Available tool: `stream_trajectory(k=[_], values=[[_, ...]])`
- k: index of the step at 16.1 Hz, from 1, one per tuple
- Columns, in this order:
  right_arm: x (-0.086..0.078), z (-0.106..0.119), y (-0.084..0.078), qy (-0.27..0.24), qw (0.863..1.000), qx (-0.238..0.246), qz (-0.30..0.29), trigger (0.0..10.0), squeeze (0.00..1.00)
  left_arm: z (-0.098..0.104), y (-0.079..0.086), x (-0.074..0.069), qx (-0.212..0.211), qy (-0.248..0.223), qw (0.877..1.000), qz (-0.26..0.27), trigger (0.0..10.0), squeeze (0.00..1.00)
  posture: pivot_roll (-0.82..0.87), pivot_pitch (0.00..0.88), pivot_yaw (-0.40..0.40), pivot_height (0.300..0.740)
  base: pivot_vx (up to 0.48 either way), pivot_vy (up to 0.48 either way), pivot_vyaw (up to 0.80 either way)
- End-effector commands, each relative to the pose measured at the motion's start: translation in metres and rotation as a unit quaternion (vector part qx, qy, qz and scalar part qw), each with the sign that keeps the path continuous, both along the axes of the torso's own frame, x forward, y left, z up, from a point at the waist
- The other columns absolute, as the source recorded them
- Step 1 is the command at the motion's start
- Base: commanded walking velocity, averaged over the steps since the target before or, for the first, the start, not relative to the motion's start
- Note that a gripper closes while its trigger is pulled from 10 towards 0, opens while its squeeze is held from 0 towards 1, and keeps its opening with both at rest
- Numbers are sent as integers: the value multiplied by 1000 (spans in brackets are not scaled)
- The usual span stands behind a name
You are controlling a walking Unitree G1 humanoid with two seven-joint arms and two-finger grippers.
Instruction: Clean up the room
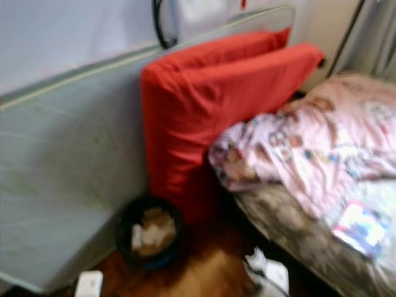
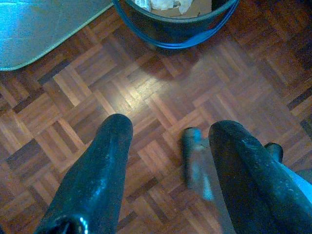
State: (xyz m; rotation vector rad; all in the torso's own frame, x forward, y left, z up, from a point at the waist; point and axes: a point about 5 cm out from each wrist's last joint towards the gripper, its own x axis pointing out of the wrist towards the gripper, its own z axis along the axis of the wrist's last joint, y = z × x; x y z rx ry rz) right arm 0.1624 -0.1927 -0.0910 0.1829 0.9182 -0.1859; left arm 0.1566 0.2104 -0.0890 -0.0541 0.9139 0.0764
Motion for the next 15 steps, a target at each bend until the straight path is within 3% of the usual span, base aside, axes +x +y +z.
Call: stream_trajectory(k=[1,10,15], values=[[6,2,9,-7,1000,7,7,10000,0,0,8,-3,7,6,1000,8,10000,0,14,0,23,740,0,337,0],[5,1,9,-6,1000,9,5,10000,0,0,7,-2,8,5,1000,12,10000,0,10,17,28,740,0,336,0],[6,2,9,-9,1000,9,5,10000,0,1,7,-1,10,3,1000,12,10000,0,11,20,29,740,0,0,0]])
